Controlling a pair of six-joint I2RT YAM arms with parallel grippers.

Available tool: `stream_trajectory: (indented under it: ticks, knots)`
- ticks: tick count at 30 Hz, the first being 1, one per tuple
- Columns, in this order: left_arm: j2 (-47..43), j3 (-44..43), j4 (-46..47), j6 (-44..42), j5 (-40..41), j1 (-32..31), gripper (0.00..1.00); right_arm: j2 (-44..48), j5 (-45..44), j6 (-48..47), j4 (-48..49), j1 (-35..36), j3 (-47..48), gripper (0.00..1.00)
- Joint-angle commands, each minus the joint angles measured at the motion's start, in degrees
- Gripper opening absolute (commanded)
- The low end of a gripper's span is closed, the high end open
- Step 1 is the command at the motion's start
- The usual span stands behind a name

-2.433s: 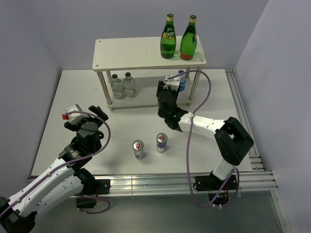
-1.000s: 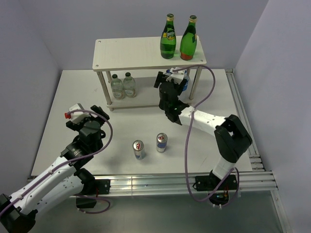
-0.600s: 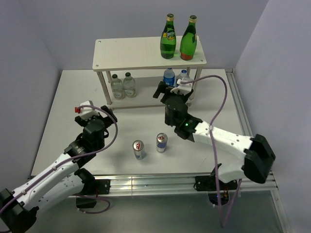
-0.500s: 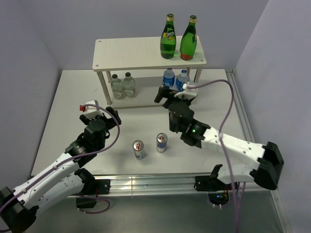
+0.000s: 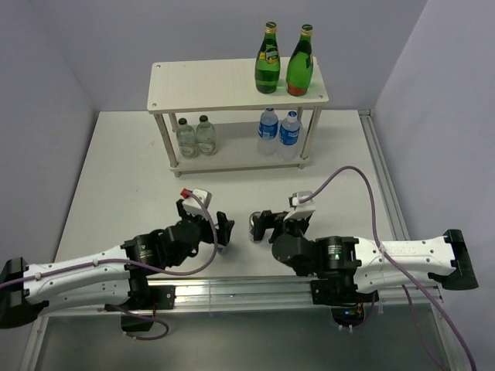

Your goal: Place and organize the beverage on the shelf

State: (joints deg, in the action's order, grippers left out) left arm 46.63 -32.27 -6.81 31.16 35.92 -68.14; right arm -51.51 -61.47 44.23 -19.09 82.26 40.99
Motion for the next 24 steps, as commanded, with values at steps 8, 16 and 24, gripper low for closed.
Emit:
stream_trajectory:
  ticks: [8,16,24]
  knots:
    - [7.7,-1.3,-11.0,15.1,14.9,-12.9,0.99,-2.3,-2.3,24.2,-16.9,7.3,-4.3,1.00]
    - [13.0,1.1,-6.7,18.8,17.5,-12.9,0.99,-8.2,-2.8,21.0,-8.1,7.2,-5.9,1.00]
    - [23.3,1.2,3.4,17.1,20.7,-12.1,0.94,-14.2,-0.2,14.5,3.3,4.1,-7.2,1.00]
